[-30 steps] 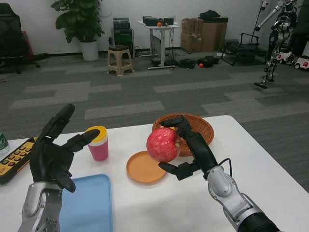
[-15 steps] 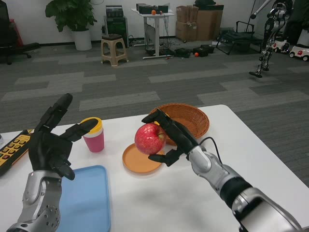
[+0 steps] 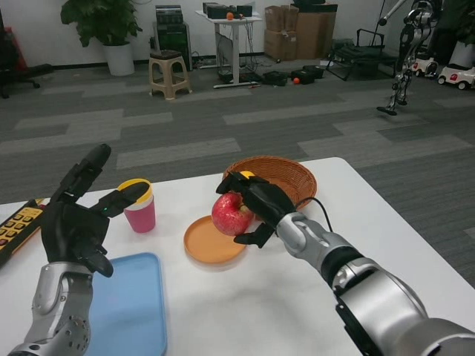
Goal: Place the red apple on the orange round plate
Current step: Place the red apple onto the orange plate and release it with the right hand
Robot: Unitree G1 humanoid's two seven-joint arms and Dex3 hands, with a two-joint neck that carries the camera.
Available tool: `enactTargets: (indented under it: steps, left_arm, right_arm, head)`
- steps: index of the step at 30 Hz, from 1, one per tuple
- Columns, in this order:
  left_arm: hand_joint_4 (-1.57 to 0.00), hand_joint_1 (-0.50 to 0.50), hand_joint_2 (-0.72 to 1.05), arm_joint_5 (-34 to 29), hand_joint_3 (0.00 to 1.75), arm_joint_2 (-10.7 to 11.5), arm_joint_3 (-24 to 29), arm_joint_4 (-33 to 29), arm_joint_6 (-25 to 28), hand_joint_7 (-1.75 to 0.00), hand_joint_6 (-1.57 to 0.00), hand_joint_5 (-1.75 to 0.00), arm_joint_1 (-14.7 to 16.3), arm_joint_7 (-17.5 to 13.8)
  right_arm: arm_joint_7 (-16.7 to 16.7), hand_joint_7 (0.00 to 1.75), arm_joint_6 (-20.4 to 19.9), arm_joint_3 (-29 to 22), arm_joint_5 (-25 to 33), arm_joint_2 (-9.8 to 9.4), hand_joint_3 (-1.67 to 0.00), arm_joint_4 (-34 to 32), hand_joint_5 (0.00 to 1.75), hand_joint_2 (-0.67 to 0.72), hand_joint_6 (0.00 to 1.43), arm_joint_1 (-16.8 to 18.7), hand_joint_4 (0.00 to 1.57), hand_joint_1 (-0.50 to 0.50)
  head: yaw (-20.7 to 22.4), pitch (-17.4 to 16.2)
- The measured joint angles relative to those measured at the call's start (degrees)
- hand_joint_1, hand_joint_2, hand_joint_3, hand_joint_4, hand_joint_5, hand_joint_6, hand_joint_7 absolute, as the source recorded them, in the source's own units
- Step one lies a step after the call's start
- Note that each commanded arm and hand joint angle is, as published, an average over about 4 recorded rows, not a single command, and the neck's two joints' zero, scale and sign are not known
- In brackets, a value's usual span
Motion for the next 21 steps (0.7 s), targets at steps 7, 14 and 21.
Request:
enactTargets:
  steps: [7,14,21]
  left_arm:
    - [-1.38,0.5,-0.64,-0.5,0.09,0.0,-0.6,0.0,0.0,-0.07,-0.86,0.0,0.0,0.0]
    - [-1.38,0.5,-0.64,-0.9,0.09,0.0,-1.3,0.0,0.0,-0.07,-0.86,0.0,0.0,0.0]
    - [-1.38,0.5,-0.64,-1.0,0.09,0.0,-2.0,0.0,0.0,-0.07,-0.86,0.0,-0.2,0.0]
  right_arm:
    - [-3.5,1.4,5.1,0.0,-4.8,1.76,-1.59,4.7,1.65,-0.6,1.34,-3.3,1.2,-0.46]
    - [-5.7,1.4,7.3,0.0,-8.6,3.29,-1.59,6.1,1.65,-0.6,1.35,-4.4,1.37,-0.46]
    - [-8.2,1.47,8.7,0.2,-14.7,5.52,-1.59,6.3,1.75,-0.6,1.33,-5.4,1.33,-0.46]
  head:
    - [0.3,0.0]
    - [0.5,-0.5]
    - [-0.2,-0.9]
